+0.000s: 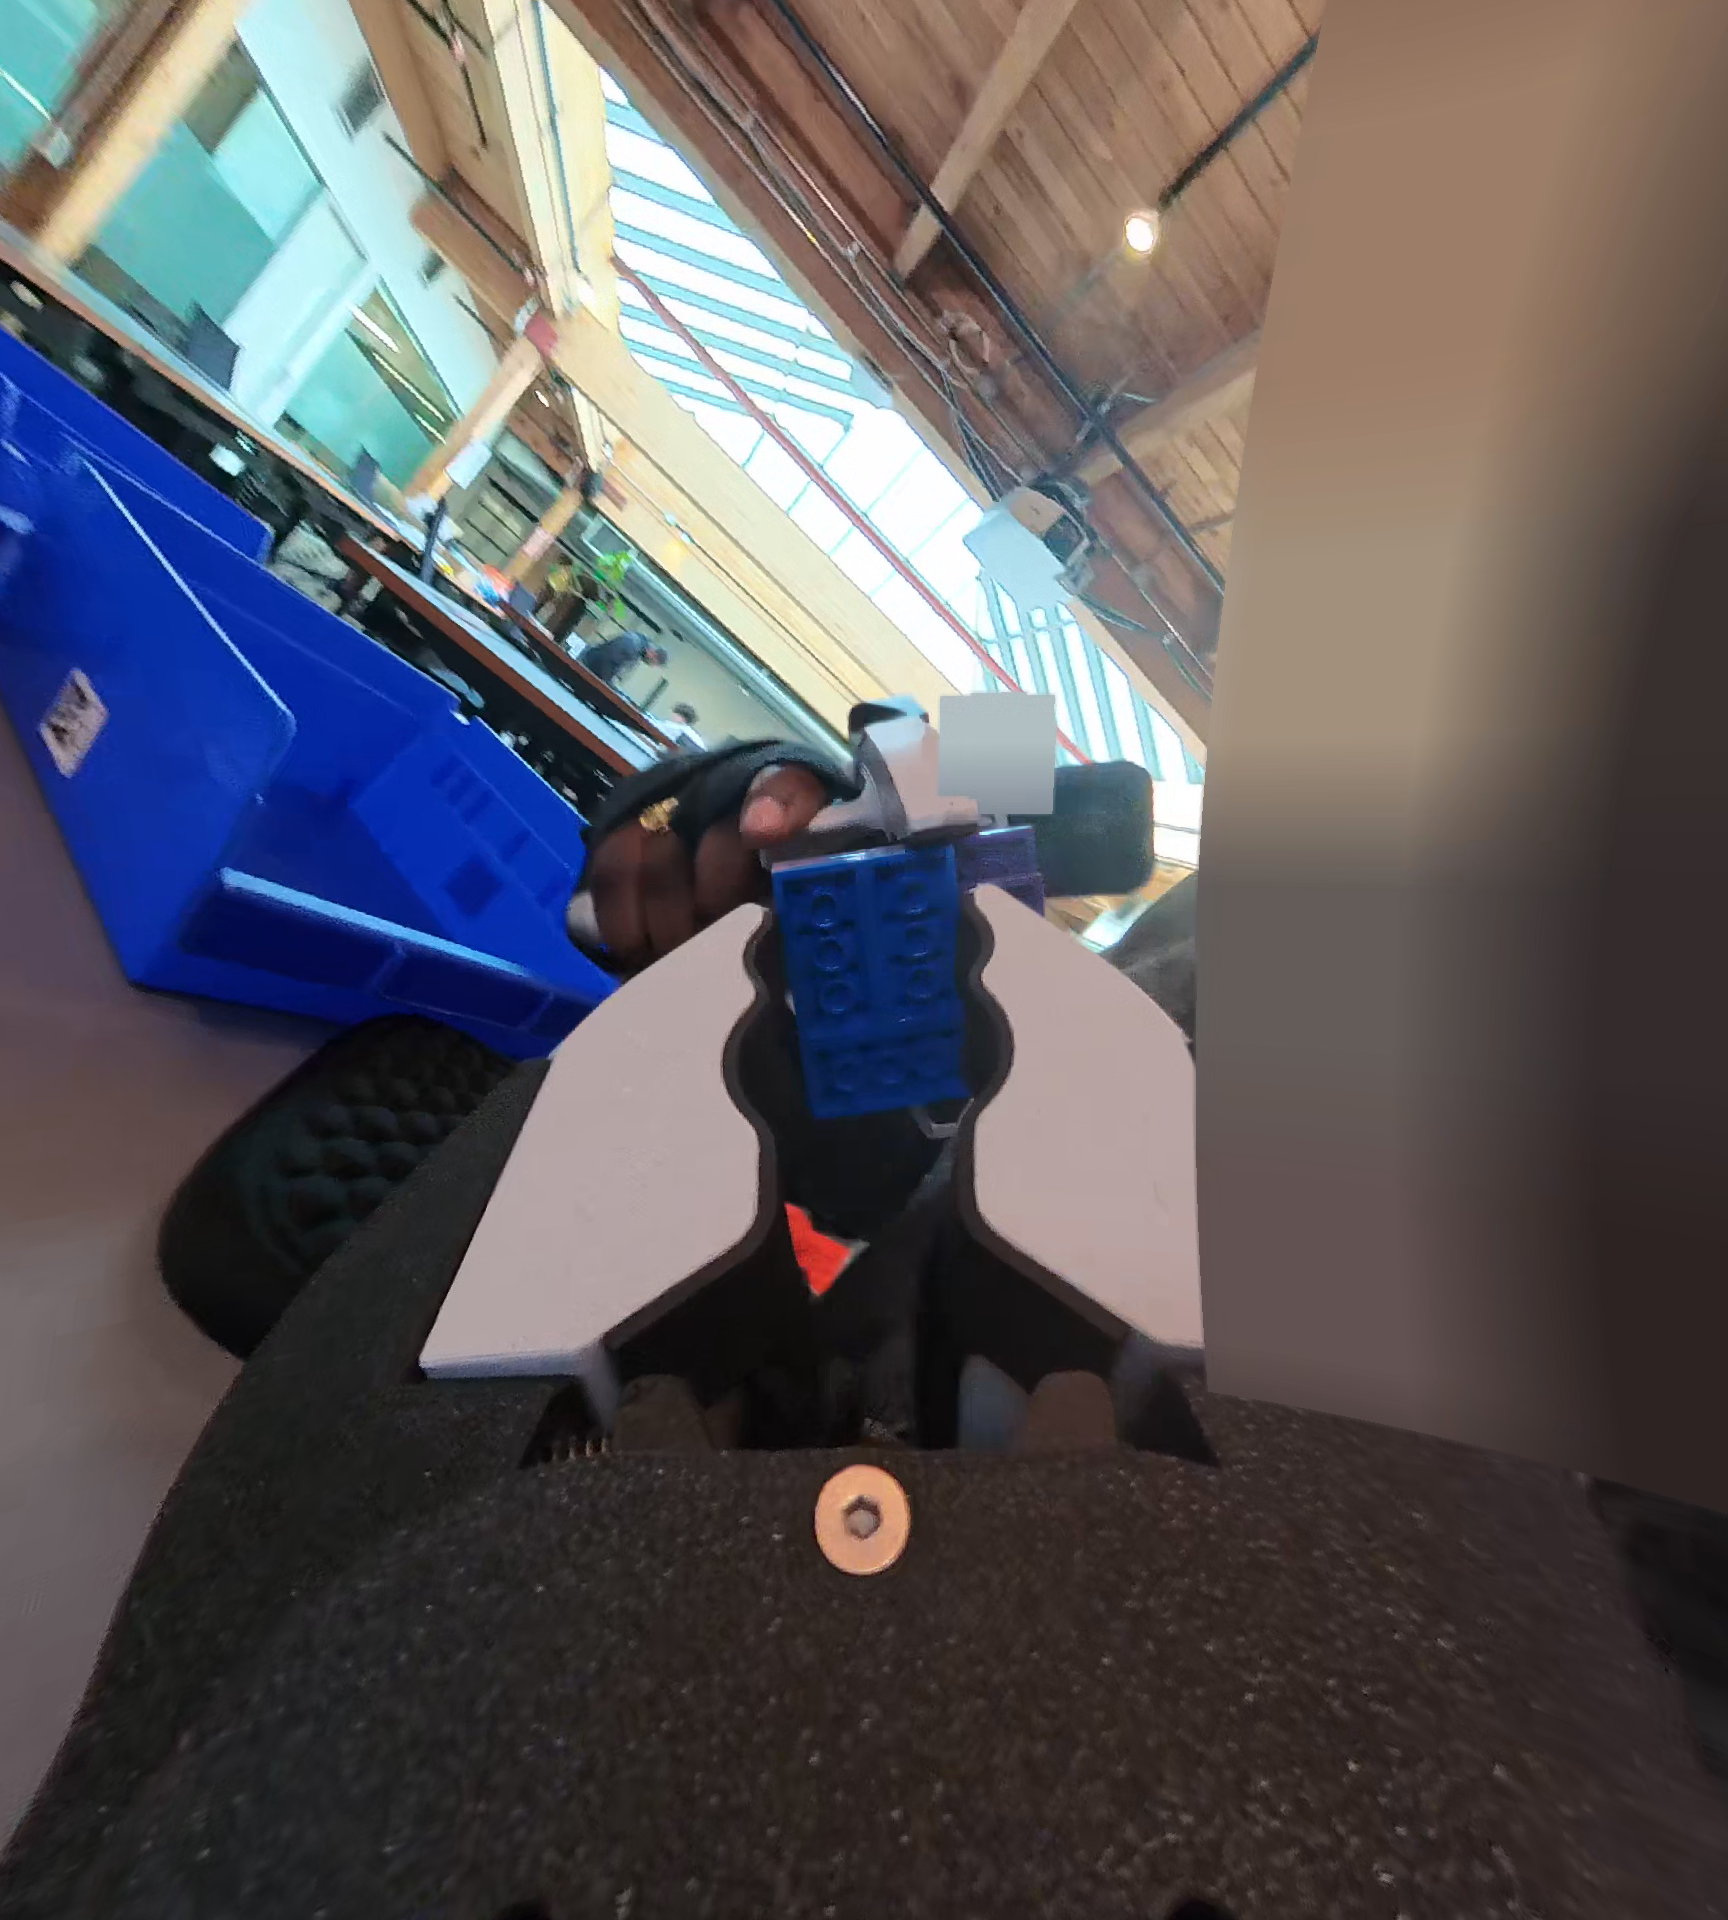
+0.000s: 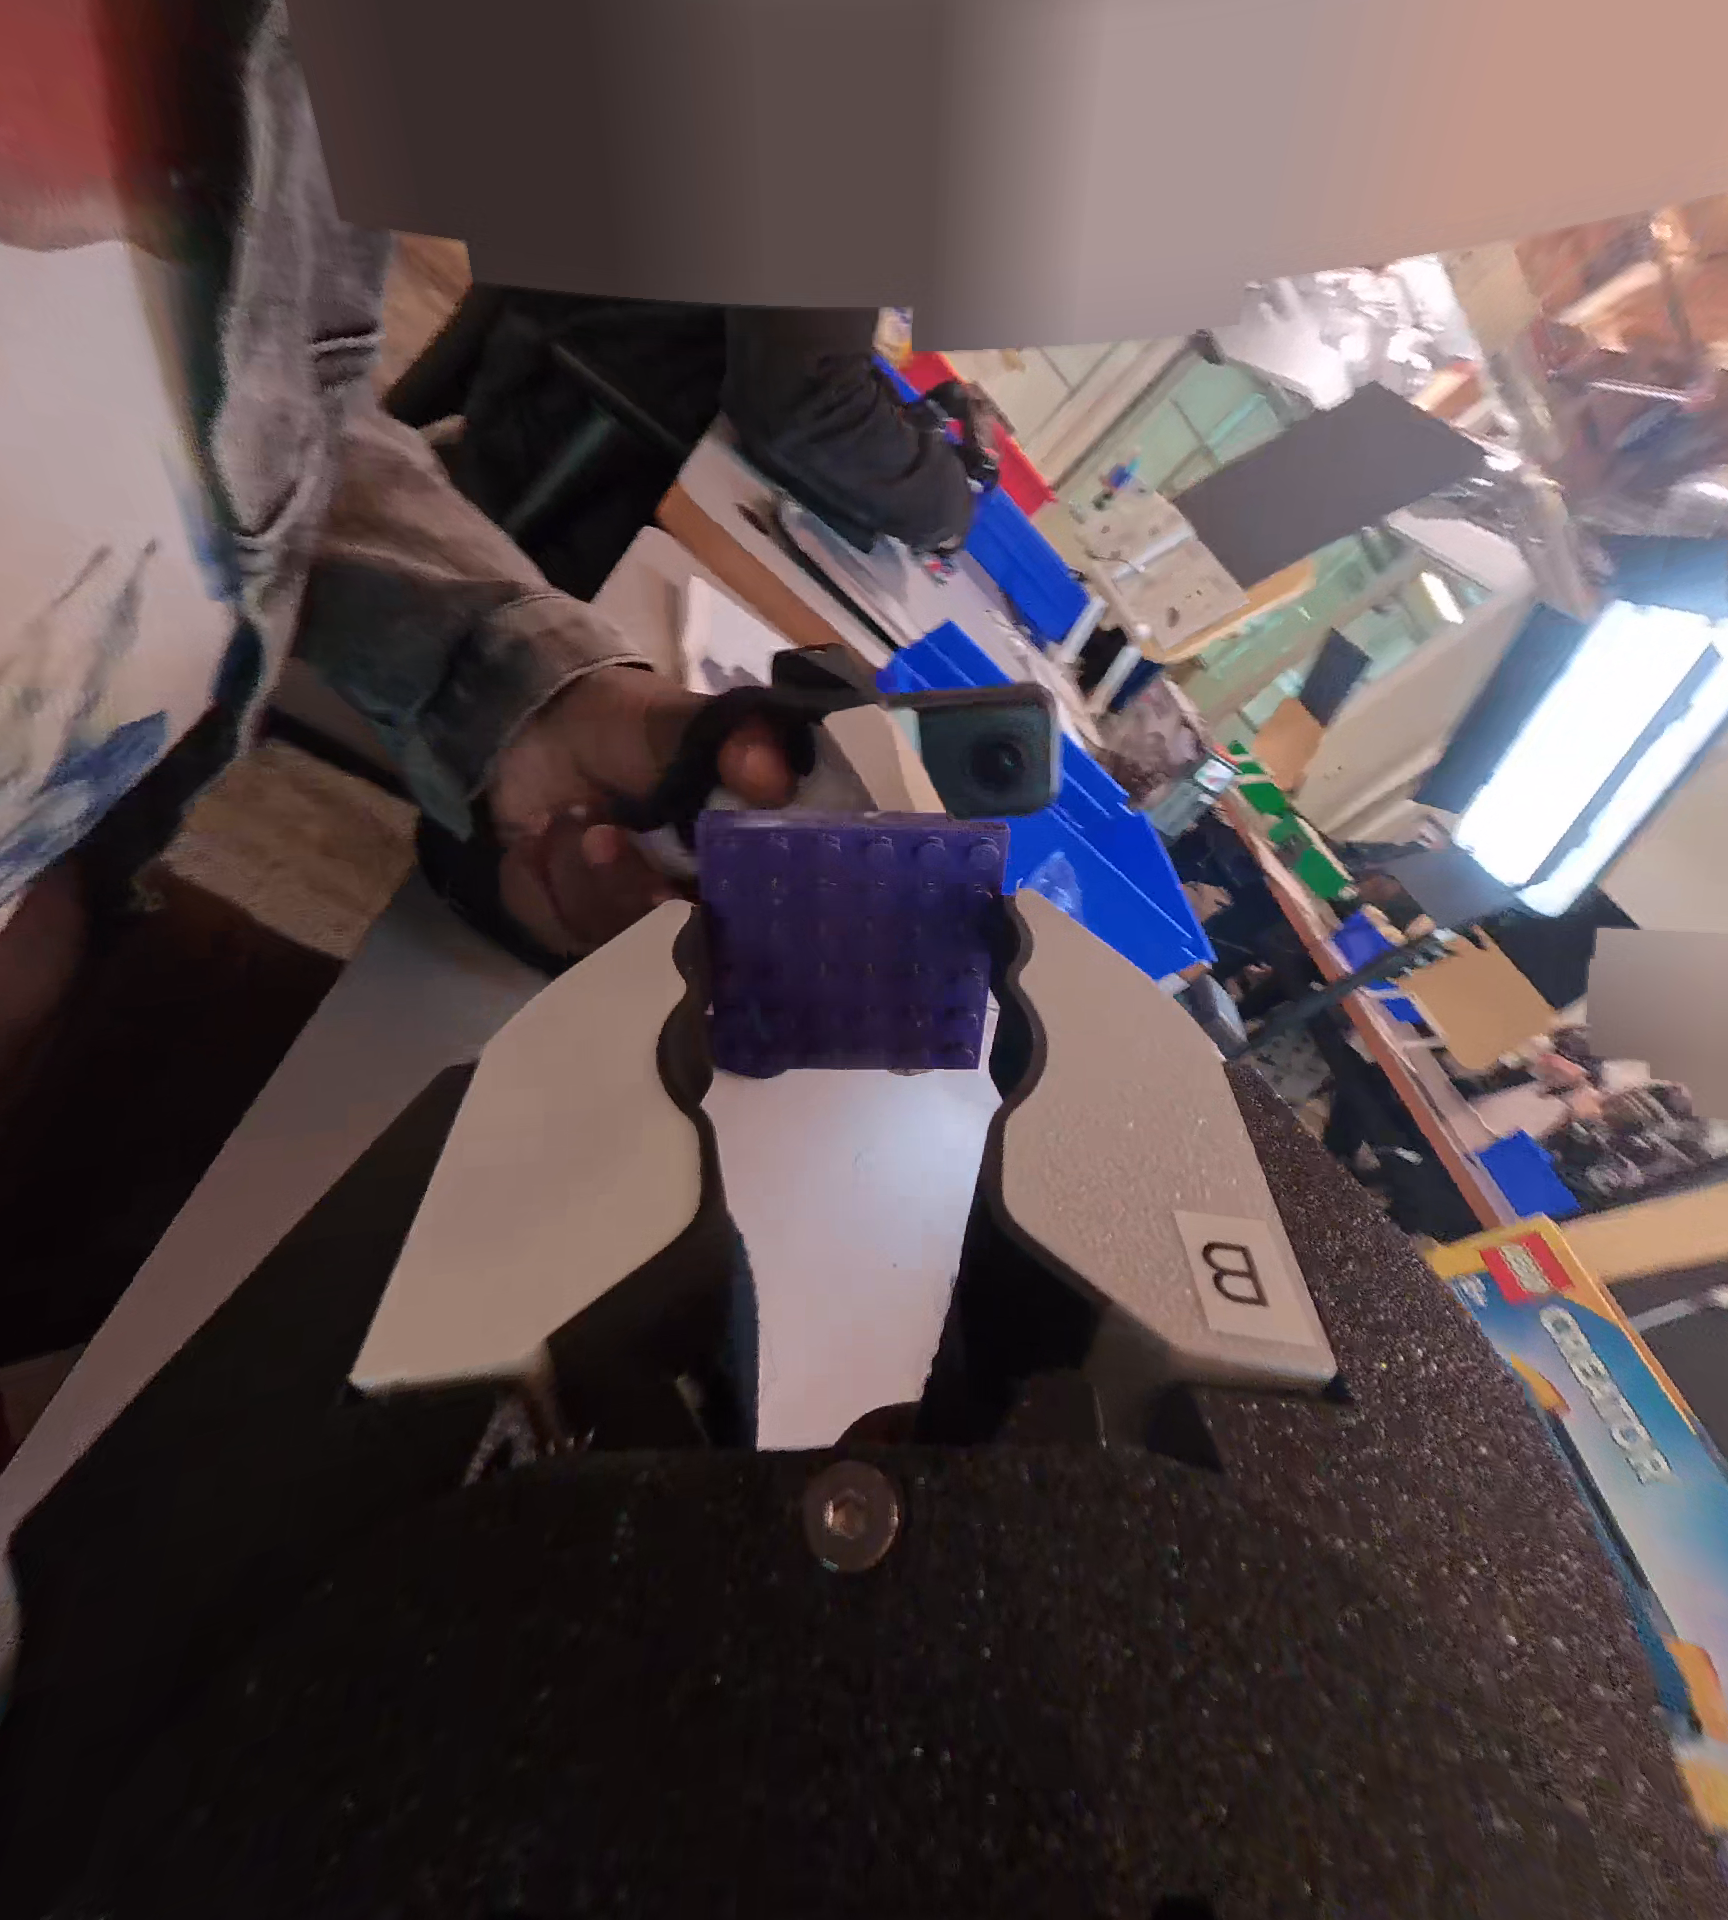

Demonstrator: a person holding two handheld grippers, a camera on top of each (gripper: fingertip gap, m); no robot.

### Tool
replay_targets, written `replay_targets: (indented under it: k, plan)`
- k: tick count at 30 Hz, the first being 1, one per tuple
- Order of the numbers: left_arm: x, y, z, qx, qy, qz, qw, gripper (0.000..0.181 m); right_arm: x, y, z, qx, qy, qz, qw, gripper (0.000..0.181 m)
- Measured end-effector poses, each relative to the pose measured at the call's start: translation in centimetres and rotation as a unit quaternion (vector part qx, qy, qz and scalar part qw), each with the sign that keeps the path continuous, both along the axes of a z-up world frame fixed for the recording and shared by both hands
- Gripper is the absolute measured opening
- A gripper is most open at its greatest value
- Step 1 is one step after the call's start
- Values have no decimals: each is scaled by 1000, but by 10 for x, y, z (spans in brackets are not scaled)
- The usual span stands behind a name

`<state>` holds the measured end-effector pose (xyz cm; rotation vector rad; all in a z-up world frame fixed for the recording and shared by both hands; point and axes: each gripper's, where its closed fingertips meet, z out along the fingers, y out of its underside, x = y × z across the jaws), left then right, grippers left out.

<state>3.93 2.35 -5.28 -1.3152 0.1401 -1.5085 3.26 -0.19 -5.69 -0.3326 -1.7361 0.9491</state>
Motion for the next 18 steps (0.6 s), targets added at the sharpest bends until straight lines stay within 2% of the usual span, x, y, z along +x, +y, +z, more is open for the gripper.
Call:
replay_targets:
  k: [7, 12, 16, 18]
  plan:
    - [-14, 10, -11, 22, 39, 130, 990, 30, -14, 12, -10, -67, 28, -107, 992, 52]
    - [-26, 16, -19, 29, 86, 222, 971, 30, -23, 21, -20, -93, 25, -172, 980, 52]
    - [-34, 23, -36, -27, 87, 218, 972, 30, -31, 30, -39, -84, -19, -210, 974, 52]
    - [-33, 24, -49, -76, 88, 157, 981, 31, -30, 33, -52, -41, -61, -200, 977, 52]
